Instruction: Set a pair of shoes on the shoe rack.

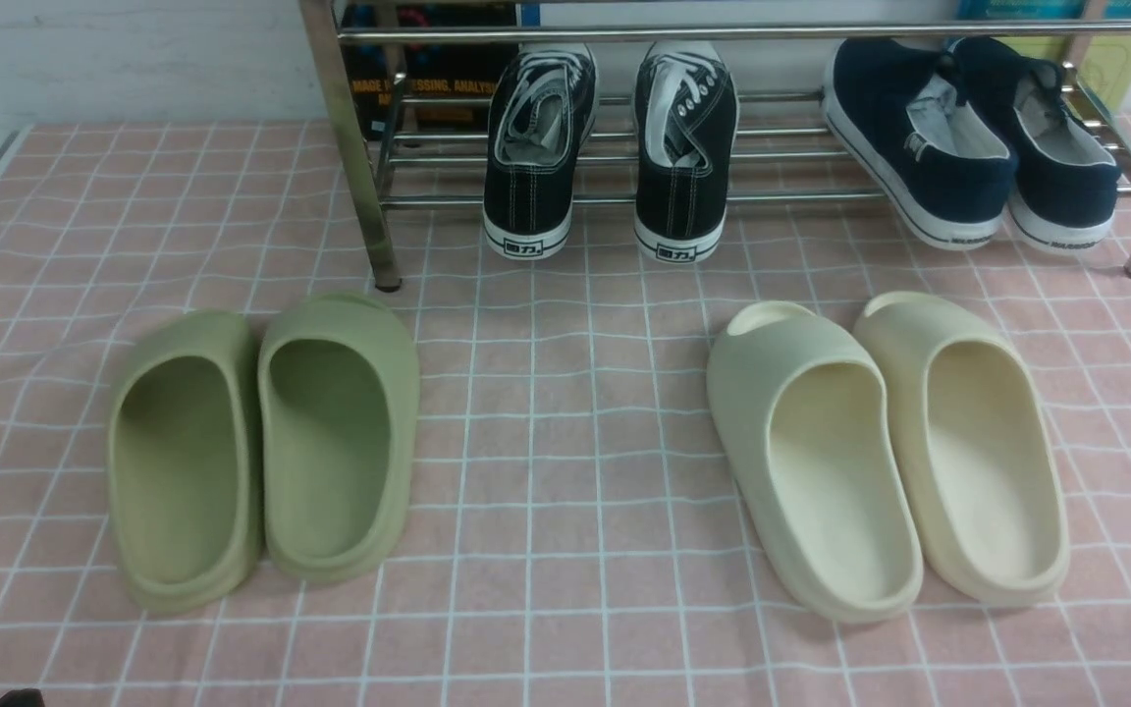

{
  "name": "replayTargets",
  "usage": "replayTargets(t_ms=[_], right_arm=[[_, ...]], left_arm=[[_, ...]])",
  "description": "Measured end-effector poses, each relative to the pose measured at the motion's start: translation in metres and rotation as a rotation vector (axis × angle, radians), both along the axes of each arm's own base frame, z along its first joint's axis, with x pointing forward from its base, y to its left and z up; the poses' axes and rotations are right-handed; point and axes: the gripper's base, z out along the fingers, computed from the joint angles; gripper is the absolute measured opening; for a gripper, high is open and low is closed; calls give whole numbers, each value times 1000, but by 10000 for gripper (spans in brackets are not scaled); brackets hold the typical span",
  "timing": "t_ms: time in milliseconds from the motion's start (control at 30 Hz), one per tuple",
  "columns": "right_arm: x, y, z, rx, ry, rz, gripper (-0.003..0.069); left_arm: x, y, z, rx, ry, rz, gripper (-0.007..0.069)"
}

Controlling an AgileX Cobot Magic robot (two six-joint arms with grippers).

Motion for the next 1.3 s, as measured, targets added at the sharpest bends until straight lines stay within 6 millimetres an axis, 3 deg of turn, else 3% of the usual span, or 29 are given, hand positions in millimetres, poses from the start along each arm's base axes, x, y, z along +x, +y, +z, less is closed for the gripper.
replayTargets(t_ms=[1300], right_arm=[[0, 0, 0, 0, 0, 0, 240]], left_arm=[[0, 0, 0, -80, 3, 25, 12]])
